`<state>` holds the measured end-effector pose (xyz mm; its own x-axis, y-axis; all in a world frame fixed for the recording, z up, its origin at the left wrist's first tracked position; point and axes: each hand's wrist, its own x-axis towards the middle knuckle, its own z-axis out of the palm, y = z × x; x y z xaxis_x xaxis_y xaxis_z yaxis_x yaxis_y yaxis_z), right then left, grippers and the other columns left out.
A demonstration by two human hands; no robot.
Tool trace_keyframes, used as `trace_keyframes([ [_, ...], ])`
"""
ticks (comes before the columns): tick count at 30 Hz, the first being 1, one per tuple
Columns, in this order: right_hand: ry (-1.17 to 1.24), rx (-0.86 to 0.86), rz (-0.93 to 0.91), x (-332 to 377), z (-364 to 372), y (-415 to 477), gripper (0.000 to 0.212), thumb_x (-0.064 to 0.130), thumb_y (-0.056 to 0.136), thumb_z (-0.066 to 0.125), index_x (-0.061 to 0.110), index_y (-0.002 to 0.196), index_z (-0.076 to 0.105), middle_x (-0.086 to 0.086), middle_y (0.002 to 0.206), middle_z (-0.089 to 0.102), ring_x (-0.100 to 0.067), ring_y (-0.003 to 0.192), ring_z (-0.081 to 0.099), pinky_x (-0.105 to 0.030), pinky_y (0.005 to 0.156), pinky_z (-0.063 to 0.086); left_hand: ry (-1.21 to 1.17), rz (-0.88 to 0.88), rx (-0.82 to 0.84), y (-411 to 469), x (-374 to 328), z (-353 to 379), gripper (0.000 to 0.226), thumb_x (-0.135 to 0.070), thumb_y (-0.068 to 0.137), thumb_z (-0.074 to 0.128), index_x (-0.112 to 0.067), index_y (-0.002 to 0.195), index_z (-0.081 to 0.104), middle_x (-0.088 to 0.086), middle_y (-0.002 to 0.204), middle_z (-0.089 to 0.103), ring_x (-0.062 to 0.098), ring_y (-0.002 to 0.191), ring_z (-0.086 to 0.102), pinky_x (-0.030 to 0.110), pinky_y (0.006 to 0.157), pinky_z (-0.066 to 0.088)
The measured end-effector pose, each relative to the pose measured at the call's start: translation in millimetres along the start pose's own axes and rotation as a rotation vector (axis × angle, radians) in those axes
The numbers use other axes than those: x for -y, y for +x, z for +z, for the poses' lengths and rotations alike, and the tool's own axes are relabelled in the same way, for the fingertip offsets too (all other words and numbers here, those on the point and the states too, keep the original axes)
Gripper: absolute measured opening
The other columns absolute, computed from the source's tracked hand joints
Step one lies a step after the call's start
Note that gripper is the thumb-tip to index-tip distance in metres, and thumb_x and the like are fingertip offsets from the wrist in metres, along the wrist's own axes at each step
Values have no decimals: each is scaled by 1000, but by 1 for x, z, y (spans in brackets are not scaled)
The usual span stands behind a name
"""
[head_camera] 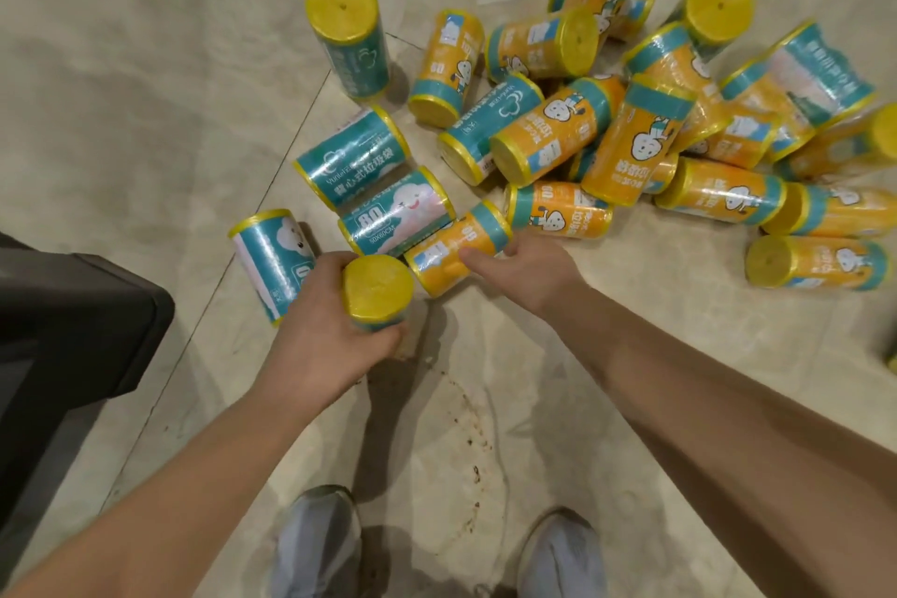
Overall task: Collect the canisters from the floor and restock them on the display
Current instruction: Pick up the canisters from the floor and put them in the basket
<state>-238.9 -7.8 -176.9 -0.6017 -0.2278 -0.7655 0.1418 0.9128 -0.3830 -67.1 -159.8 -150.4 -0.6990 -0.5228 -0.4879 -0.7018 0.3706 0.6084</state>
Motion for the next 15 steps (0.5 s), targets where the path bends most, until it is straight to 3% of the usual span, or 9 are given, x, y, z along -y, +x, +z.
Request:
trace_keyframes([
  [3,493,66,301,5,18,21,72,71,72,75,15,116,60,-4,111,64,-22,100,65,-40,80,59,-64,3,-24,7,-3,-11,69,-27,69,90,-36,121,47,-24,100,58,-14,90,55,6,64,40],
  [6,751,75,399,5,36,44,89,71,58,82,22,128,57,-2,118,63,-22,101,63,-39,67,55,-100,10,-34,15,0,-16,68,-30,69,90,-39,119,46,-24,102,59,-16,92,54,4,63,39],
  [9,933,64,437,6,46,55,79,55,65,89,21,128,55,-6,122,64,-26,104,66,-41,68,58,-98,24,-43,21,3,-17,70,-32,68,91,-37,121,45,-24,102,57,-16,90,54,1,62,38],
  [12,854,33,403,4,43,44,69,48,68,89,18,122,58,-7,115,67,-24,92,70,-39,71,63,-87,32,-42,18,1,-27,68,-33,68,91,-37,119,46,-23,101,57,-18,89,52,1,62,37],
  [15,682,-65,259,4,23,13,50,45,67,90,26,103,61,0,107,70,-16,90,70,-41,77,64,-91,55,-42,9,-15,-46,68,-33,67,92,-37,115,44,-26,101,54,-20,88,51,2,64,37],
])
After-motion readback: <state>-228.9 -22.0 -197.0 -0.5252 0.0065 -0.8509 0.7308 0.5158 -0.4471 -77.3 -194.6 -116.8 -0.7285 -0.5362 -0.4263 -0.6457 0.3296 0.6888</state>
